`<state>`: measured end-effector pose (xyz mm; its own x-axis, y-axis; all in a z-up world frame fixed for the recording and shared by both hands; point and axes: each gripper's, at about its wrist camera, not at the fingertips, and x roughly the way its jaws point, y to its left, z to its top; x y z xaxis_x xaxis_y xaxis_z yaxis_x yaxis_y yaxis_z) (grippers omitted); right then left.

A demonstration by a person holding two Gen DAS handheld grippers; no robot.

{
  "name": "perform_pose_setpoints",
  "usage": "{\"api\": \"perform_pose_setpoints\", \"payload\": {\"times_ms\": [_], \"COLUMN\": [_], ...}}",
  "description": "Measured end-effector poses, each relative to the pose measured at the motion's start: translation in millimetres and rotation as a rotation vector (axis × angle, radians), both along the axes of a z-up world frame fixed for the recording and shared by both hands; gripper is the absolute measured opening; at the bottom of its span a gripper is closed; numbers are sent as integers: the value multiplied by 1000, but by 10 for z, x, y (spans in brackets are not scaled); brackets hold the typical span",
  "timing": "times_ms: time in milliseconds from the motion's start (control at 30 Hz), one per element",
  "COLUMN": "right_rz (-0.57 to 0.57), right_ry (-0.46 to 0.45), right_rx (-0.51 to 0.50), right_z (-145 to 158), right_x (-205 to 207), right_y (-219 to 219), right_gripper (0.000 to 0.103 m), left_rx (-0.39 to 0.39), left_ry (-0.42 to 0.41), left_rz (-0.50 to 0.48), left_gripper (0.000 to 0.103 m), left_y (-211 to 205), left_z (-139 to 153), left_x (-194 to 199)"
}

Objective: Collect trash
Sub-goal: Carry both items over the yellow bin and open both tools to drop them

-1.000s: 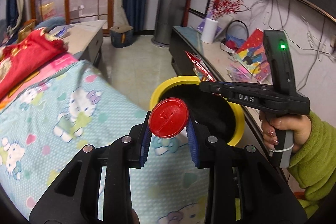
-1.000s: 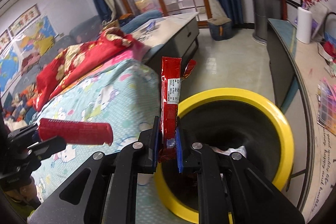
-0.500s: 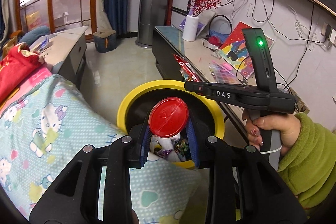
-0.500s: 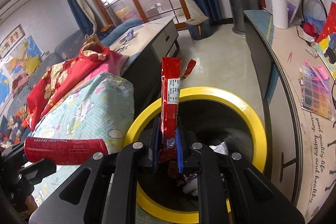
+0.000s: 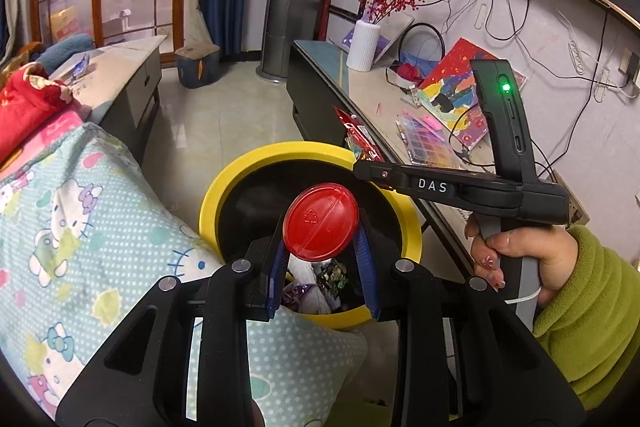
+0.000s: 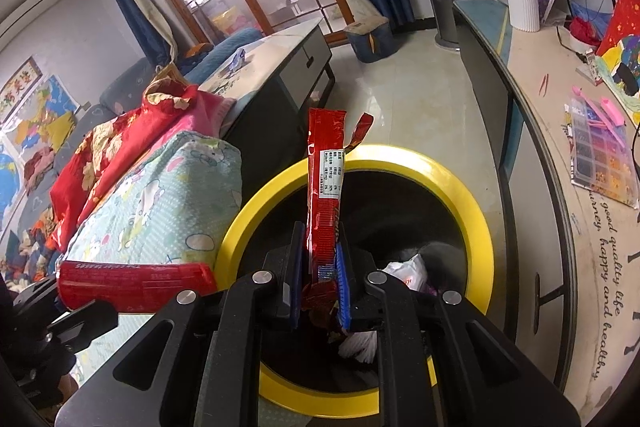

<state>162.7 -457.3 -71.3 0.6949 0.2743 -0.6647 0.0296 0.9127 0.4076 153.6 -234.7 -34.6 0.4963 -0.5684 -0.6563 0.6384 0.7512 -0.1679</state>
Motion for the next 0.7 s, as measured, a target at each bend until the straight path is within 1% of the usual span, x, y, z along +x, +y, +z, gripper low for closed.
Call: {"api": "perform_pose_setpoints", "payload": {"times_ms": [233,300,333,367,400,467,500,567,600,667,700], "right_rz": [8,6,4,1,-3,-11,-15,-27,-31,-39,-44], "right_ry": [29,35,38,41,42,43,44,36,32,29,25], "right_rx": [13,16,18,18,18,18,15,4,-1,-11,-16], "right_z": [-105,-129,-135,-143,-149,-154,-149,-122,-112,-89,-70], "right_x": [14,15,19,18,12,-2,-15,-47,-61,-90,-111], "right_y": [8,5,2,-3,-11,-28,-37,-45,-46,-45,-36], "right_gripper": [17,19,22,27,30,35,37,49,50,59,62], "left_rx": [-5,-9,-10,-10,-9,-8,-12,-7,-4,-9,-10], "left_ry": [45,51,53,54,54,54,53,41,37,40,41], "left_rz": [4,7,8,8,9,14,16,28,37,51,59], "left_gripper": [24,24,24,26,28,47,50,57,63,75,78], "left_y": [-57,-69,-75,-79,-83,-73,-67,-49,-32,15,43], "left_z": [-166,-193,-204,-210,-214,-214,-207,-186,-176,-167,-158], "left_x": [69,88,97,100,106,103,100,93,92,81,79]}}
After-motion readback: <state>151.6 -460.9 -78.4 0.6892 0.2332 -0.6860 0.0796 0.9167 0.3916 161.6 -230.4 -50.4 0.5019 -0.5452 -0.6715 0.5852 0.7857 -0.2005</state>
